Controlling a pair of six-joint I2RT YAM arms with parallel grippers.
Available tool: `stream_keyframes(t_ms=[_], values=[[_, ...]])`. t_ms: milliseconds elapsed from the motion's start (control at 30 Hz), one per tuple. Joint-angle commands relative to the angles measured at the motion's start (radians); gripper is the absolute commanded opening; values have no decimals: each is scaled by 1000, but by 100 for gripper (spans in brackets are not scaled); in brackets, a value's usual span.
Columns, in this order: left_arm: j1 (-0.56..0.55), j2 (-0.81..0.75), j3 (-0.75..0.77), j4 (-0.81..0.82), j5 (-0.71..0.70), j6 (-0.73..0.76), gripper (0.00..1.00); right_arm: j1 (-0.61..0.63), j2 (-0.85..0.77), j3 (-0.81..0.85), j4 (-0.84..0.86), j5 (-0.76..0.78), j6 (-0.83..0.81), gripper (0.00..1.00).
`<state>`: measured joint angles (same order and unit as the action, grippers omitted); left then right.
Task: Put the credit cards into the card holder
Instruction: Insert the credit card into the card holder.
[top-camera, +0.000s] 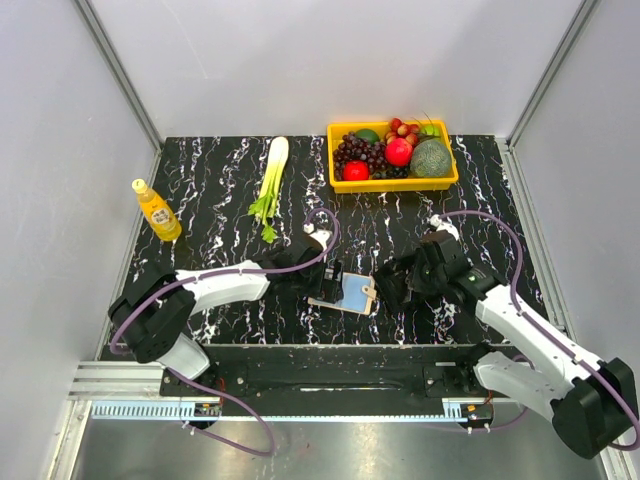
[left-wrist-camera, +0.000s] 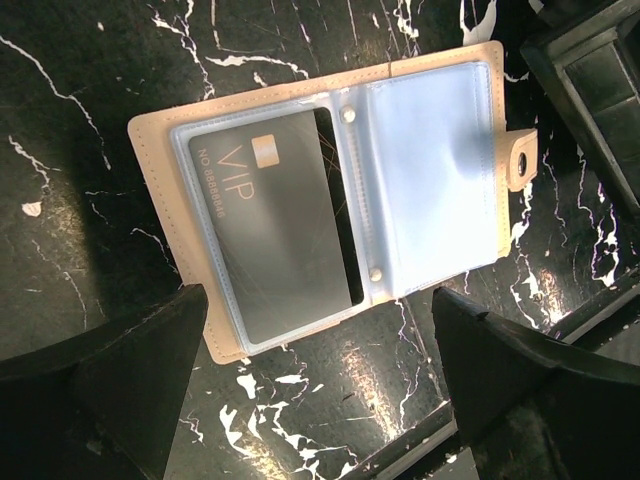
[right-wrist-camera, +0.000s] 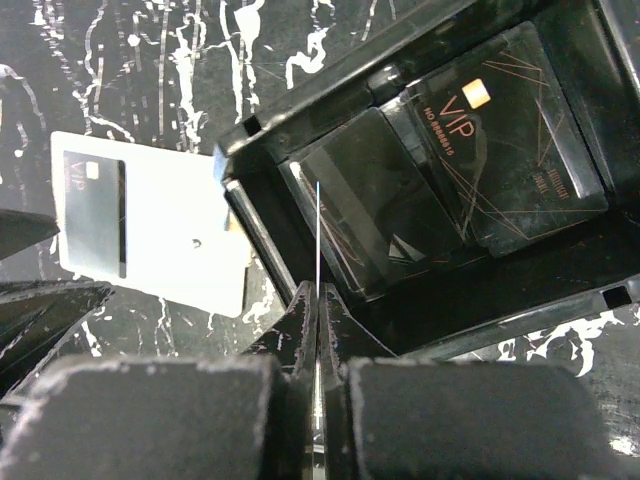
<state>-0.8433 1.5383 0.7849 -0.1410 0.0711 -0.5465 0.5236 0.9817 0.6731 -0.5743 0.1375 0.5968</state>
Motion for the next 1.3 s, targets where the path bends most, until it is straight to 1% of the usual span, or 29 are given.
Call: stream_keyframes(t_ms=[0, 67, 133, 267, 367, 567, 700, 833, 1267], values=[[0, -70, 13, -2, -53, 16, 99, 3, -48, 46, 33, -82, -19, 0], [0, -81, 17, -2, -59, 22, 99, 12, -43, 33, 121, -185, 36, 0], [1, -78, 28, 0, -59, 29, 99, 36, -23, 7, 203, -219, 99, 0], [1, -46, 48, 0, -36, 17, 99, 107, 60, -15, 318, -205, 150, 0], [3, -21, 51, 0, -27, -1, 99, 153, 119, -12, 361, -174, 176, 0], [4, 6, 45, 12, -16, -23, 98, 231, 221, 0, 361, -79, 198, 0], [10, 28, 51, 11, -7, -24, 98, 239, 244, -4, 340, -12, 219, 0], [13, 31, 48, 15, -5, -24, 97, 239, 244, -1, 280, 66, 227, 0], [15, 32, 34, 26, 1, -23, 96, 239, 261, -18, 238, 106, 241, 0]])
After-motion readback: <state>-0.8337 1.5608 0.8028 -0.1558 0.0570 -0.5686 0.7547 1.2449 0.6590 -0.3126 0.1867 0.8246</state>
